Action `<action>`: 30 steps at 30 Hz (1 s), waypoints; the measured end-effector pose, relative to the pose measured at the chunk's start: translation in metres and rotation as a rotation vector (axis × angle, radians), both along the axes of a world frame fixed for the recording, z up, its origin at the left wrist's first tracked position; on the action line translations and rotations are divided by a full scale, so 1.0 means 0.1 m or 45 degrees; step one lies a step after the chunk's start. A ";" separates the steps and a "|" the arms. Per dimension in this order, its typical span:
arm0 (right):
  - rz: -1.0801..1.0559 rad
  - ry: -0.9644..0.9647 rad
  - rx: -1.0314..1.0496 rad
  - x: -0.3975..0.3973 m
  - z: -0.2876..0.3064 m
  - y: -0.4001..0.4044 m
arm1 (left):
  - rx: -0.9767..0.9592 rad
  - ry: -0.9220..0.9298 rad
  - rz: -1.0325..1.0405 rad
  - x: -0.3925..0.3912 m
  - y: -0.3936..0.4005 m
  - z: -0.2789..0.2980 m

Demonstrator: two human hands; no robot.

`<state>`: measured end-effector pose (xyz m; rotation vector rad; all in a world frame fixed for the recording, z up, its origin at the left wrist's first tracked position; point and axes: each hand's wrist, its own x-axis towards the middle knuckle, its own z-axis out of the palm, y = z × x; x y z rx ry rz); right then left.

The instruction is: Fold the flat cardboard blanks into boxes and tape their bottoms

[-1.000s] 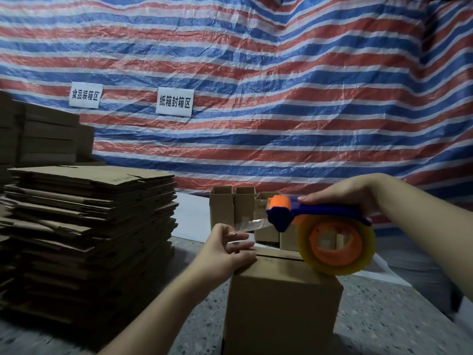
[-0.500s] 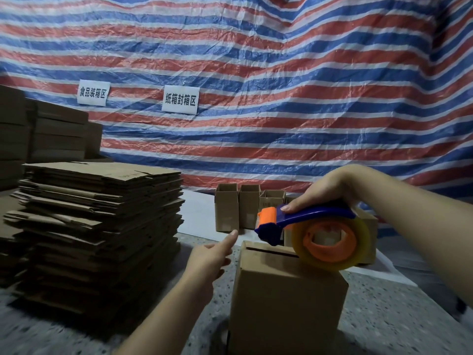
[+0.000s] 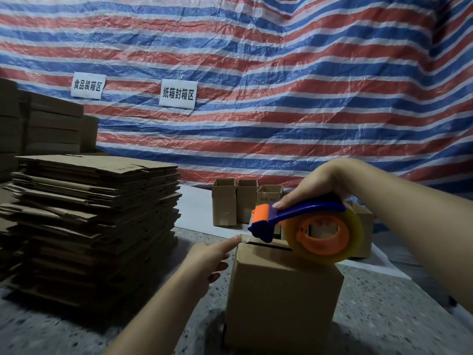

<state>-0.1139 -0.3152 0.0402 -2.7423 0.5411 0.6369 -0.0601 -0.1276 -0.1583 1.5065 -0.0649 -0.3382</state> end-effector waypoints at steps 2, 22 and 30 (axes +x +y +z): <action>0.006 -0.010 0.003 -0.01 0.00 0.00 | -0.022 0.053 -0.061 0.00 0.01 -0.05; -0.006 -0.018 -0.020 -0.01 -0.01 0.01 | 0.269 0.149 -0.426 0.01 0.14 -0.19; -0.002 -0.010 -0.026 -0.01 0.00 0.03 | 0.141 -0.718 -0.423 -0.05 0.07 0.07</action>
